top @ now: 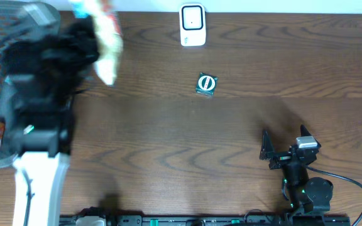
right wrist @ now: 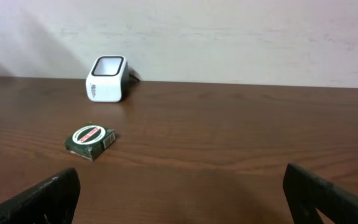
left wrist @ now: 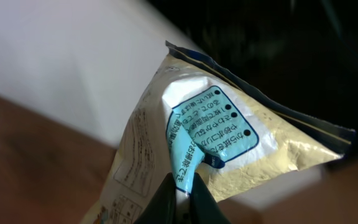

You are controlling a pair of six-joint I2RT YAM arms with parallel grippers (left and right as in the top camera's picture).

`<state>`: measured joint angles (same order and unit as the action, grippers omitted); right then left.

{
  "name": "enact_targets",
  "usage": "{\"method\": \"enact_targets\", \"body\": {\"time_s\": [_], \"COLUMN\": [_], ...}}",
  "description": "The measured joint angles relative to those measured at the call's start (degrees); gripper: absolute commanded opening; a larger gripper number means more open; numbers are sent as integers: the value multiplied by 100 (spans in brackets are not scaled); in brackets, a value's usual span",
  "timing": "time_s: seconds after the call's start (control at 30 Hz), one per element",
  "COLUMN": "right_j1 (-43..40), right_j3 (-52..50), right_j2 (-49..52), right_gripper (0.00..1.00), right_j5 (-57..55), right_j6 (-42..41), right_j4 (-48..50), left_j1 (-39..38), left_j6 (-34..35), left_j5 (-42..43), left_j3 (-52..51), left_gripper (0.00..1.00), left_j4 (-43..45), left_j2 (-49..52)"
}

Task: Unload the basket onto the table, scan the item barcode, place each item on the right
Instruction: 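Carry the snack bag to the scanner and drop it beside the tin, then reach the left gripper into the basket and grasp the green wipes pack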

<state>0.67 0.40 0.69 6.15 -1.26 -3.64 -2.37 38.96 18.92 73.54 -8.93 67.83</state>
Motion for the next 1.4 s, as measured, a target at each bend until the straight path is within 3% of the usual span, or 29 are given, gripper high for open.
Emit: {"method": "enact_targets", "body": {"time_s": [0.3,0.57,0.6,0.63,0.67,0.7,0.9,1.13,1.23,1.4], "right_j1": [0,0,0,0,0,0,0,0,0,0], "right_j3": [0,0,0,0,0,0,0,0,0,0], "right_j2": [0,0,0,0,0,0,0,0,0,0], "right_gripper": [99,99,99,99,99,99,99,99,99,99], "right_j5": [0,0,0,0,0,0,0,0,0,-2], "right_j6": [0,0,0,0,0,0,0,-2,-2,0], "right_j4": [0,0,0,0,0,0,0,0,0,0], "left_j1": [-1606,-2409,-2444,-2481,-2507,-2529,-2538,-2166,-1679,-691], "left_j6": [-61,-61,-59,-57,-57,-26,-330,-1309,-1655,-1827], "left_j5": [-601,-2033,-2159,-2260,-2345,-2406,-2575,-2645,-3106,-4214], "left_j3": [0,0,0,0,0,0,0,0,9,33], "left_gripper": [7,9,13,22,36,56,67,74,74,76], "left_j4": [4,0,0,0,2,4,39,136,-66,-505], "left_j2": [2120,3615,3689,3744,3775,3781,3523,1757,807,35]}}
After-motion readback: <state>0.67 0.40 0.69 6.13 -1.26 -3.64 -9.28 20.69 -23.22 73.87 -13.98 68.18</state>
